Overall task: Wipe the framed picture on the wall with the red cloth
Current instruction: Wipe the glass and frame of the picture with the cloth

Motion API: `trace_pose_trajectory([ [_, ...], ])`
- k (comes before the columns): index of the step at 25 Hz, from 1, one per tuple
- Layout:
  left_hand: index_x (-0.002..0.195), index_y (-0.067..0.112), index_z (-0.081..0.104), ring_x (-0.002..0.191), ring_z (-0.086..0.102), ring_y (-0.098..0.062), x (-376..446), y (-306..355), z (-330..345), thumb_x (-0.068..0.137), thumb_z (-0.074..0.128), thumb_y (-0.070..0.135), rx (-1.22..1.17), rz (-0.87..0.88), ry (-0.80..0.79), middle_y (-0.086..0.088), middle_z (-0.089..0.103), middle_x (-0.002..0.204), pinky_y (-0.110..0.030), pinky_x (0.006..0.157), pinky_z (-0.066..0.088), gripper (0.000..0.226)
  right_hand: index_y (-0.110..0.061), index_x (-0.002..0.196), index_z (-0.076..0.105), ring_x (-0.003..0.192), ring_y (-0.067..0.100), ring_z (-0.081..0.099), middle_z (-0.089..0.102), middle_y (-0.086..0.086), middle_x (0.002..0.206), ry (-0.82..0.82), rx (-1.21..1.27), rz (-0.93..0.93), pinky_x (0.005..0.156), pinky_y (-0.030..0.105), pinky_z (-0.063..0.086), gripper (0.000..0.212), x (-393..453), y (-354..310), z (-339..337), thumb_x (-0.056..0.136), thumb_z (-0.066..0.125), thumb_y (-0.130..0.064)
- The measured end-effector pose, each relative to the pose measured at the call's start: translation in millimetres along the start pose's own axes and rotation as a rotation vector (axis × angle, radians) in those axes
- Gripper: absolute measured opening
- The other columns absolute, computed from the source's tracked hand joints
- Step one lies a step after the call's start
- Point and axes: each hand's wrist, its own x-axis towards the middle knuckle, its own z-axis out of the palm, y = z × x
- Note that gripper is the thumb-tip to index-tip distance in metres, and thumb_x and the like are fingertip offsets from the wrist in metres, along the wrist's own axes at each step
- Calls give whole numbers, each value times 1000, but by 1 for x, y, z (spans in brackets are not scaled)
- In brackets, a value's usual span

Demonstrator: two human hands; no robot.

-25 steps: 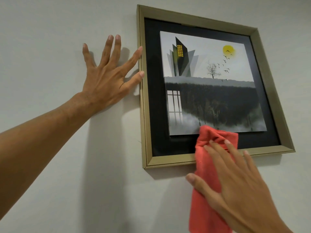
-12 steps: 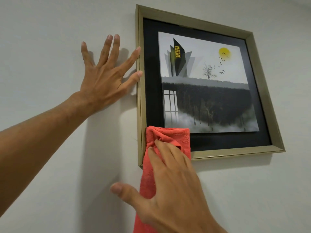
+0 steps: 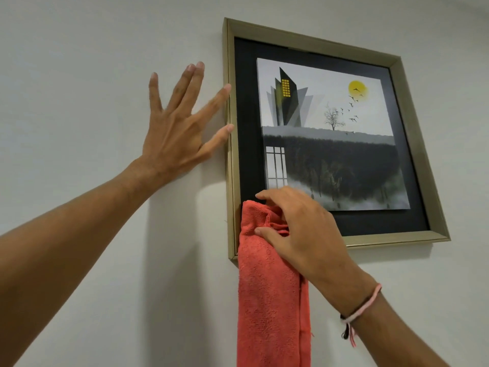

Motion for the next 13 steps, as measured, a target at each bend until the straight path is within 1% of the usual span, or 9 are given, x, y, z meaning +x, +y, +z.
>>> trace_pose_trajectory([
  [2, 161, 33, 23, 161, 9, -29, -7, 4, -5, 98, 20, 69, -17, 20, 12, -16, 12, 173, -69, 125, 7, 72, -31, 123, 63, 103, 13, 60, 69, -8, 112, 4, -95, -21, 87, 27, 47, 46, 3, -3, -2, 81, 78, -45],
  [3, 159, 31, 29, 161, 13, -30, -15, 7, -9, 98, 21, 67, -46, 17, 17, -16, 17, 172, -68, 125, 9, 71, -31, 116, 66, 100, 14, 61, 70, -7, 106, 7, -129, -27, 84, 29, 49, 40, 4, -7, -3, 81, 76, -47],
  [5, 156, 24, 39, 158, 23, -32, -35, 16, -16, 99, 26, 63, -144, -24, 45, -18, 29, 168, -64, 125, 15, 70, -30, 100, 72, 86, 16, 64, 72, -6, 90, 29, -197, -19, 77, 30, 49, 29, 6, -13, -6, 80, 73, -52],
  [7, 150, 15, 47, 152, 34, -35, -59, 26, -26, 98, 34, 57, -271, -70, 80, -21, 40, 161, -58, 124, 25, 68, -25, 85, 73, 71, 18, 63, 70, -3, 74, 116, -283, 17, 70, 31, 52, 25, 7, -17, -8, 81, 73, -50],
  [9, 148, 11, 48, 145, 42, -32, -87, 37, -42, 96, 43, 53, -418, -91, 68, -20, 46, 154, -50, 118, 36, 67, -21, 81, 71, 65, 19, 60, 64, -2, 68, 223, -269, 109, 70, 35, 53, 25, 3, -22, -13, 82, 73, -46],
  [10, 148, 11, 46, 142, 44, -28, -100, 41, -51, 94, 46, 55, -526, -96, 27, -16, 48, 152, -46, 116, 40, 70, -21, 82, 71, 65, 18, 58, 62, -4, 67, 269, -199, 165, 71, 34, 52, 25, 1, -25, -16, 80, 75, -46],
  [11, 150, 14, 43, 139, 46, -22, -112, 46, -62, 90, 50, 60, -665, -109, -52, -11, 50, 151, -41, 114, 42, 76, -22, 83, 70, 66, 16, 57, 60, -6, 67, 301, -98, 215, 72, 33, 50, 25, -1, -29, -20, 78, 76, -46],
  [12, 151, 20, 41, 137, 49, -16, -122, 50, -74, 85, 54, 68, -814, -142, -173, -5, 51, 150, -36, 112, 43, 83, -24, 81, 69, 65, 14, 57, 60, -8, 66, 320, 11, 253, 69, 30, 50, 24, -3, -34, -24, 76, 77, -46],
  [13, 151, 27, 40, 134, 52, -11, -131, 52, -86, 78, 60, 73, -951, -190, -329, 2, 53, 149, -32, 110, 45, 89, -23, 78, 68, 61, 10, 57, 60, -9, 63, 333, 124, 277, 63, 26, 50, 23, -6, -42, -28, 74, 78, -44],
])
